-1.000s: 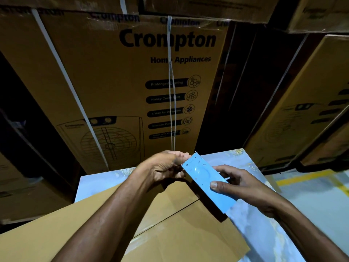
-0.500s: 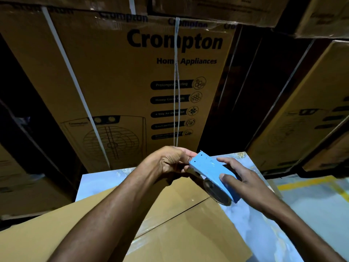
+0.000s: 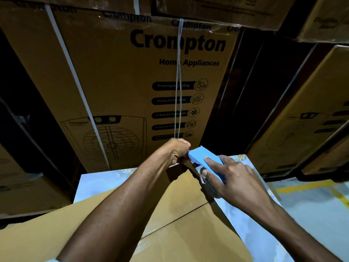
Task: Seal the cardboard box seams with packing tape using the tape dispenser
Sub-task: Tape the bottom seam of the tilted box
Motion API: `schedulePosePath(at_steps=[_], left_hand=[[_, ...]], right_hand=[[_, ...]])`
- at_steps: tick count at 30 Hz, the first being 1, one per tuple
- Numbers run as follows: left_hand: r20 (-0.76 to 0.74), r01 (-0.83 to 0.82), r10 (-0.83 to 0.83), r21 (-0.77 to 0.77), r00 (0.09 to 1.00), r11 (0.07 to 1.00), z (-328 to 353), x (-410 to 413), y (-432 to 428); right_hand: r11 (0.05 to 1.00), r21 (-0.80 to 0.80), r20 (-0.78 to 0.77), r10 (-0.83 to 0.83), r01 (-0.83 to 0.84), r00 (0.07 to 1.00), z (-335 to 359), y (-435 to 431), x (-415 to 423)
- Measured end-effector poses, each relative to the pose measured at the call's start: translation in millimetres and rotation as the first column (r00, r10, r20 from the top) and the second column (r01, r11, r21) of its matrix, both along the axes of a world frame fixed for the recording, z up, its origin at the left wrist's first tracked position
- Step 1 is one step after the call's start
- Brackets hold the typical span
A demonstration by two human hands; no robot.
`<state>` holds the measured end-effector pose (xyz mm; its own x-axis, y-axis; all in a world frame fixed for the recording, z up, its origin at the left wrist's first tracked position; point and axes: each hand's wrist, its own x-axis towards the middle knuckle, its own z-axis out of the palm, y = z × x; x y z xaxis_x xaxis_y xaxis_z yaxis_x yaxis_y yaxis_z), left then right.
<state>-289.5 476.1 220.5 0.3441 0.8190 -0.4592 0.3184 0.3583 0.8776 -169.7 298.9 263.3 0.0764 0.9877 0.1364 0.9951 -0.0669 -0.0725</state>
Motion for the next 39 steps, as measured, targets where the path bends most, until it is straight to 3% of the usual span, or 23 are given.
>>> schedulePosePath(at_steps=[3, 7, 15, 27, 36, 39], left_hand=[[-0.026, -0.037, 0.038, 0.034, 0.999, 0.999, 5, 5, 5], [-0.062, -0.217, 0.226, 0.120, 0.972, 0.969, -10, 6, 31], [-0.176, -0.205, 0.276, 0.341, 0.945, 0.918, -28, 1, 34], [-0.265, -0.071, 0.170, 0.346, 0.949, 0.936, -57, -1, 27], [-0.416, 0.300, -0.232, 0.106, 0.879, 0.948, -59, -4, 29], [-0.451, 0.330, -0.256, 0.092, 0.855, 0.940, -64, -10, 31]], right_hand=[[0.999, -0.029, 0.049, -0.026, 0.027, 0.998, 12, 1, -5], [0.996, -0.067, 0.045, -0.052, 0.055, 0.998, 23, -4, -12], [0.991, -0.115, -0.016, -0.076, 0.074, 0.997, 22, 3, -6], [0.972, -0.230, -0.124, -0.087, 0.056, 0.988, 7, 6, -1], [0.973, -0.212, -0.132, -0.119, 0.089, 0.984, 7, 8, -4], [0.973, -0.210, -0.130, -0.127, 0.098, 0.983, 6, 9, -4]])
